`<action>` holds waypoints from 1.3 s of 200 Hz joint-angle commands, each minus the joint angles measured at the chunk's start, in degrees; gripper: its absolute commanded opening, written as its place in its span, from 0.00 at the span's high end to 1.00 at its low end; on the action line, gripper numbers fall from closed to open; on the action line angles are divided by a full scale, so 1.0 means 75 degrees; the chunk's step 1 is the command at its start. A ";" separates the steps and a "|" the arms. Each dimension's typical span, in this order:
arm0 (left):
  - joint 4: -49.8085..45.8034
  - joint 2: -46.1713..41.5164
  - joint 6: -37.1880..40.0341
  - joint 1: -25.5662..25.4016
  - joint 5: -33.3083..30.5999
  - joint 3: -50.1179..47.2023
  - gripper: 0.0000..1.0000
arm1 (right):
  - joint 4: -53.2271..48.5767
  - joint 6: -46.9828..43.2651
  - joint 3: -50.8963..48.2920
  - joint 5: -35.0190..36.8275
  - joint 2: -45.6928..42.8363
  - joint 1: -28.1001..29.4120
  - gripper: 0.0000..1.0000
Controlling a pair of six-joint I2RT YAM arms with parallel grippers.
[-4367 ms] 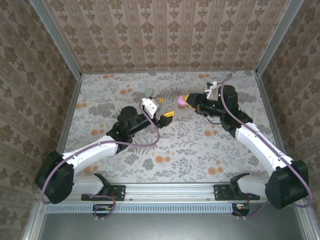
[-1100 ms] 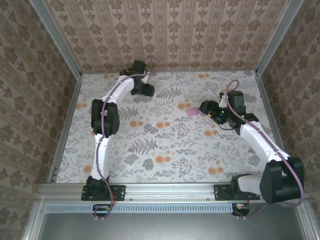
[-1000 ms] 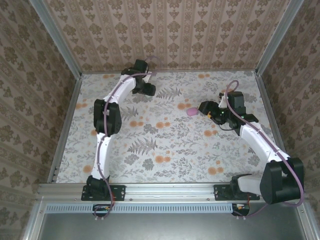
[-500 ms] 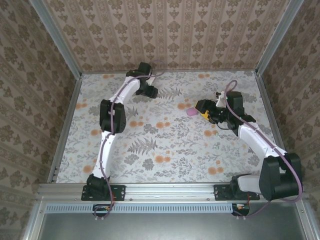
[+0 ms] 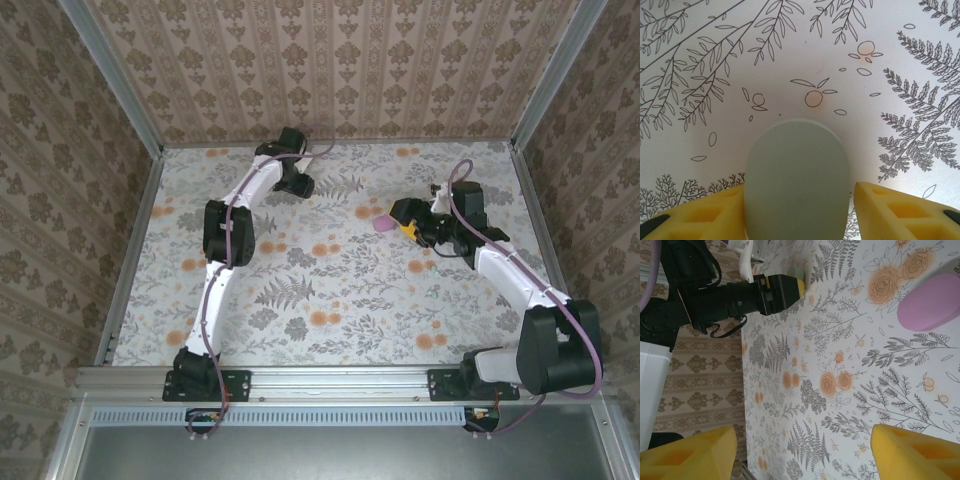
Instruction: Insert wireless bluetooth earbuds into charging case
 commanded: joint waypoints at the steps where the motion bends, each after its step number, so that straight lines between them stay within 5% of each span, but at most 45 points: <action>1: -0.0097 0.0169 0.0298 -0.0022 -0.0130 0.0249 0.48 | -0.0127 0.0068 0.0272 -0.0142 0.0080 -0.0018 0.27; 74: 0.0177 -0.0731 0.1260 -0.0314 0.0430 -0.0656 0.61 | -0.0642 -0.0150 0.0438 0.0201 0.0034 -0.0018 0.27; 107: 0.1402 -0.2361 0.1784 -0.0677 0.1304 -0.2853 0.65 | -0.0974 -0.0308 0.0540 0.0394 -0.0098 -0.0030 0.27; 157: 0.3285 -0.5465 0.2468 -0.0908 0.3781 -0.6649 0.68 | -0.1301 -0.0290 0.0429 0.0562 -0.0645 -0.0041 0.28; 194: 0.4110 -0.7459 0.3144 -0.1088 0.5058 -0.8542 0.69 | -0.1498 -0.0239 0.0557 -0.0094 -0.0874 -0.0041 0.30; 260: 0.3141 -0.8737 0.4102 -0.1632 0.5517 -0.8821 0.69 | -0.1661 -0.0056 0.1279 -0.1210 -0.0985 0.0404 0.34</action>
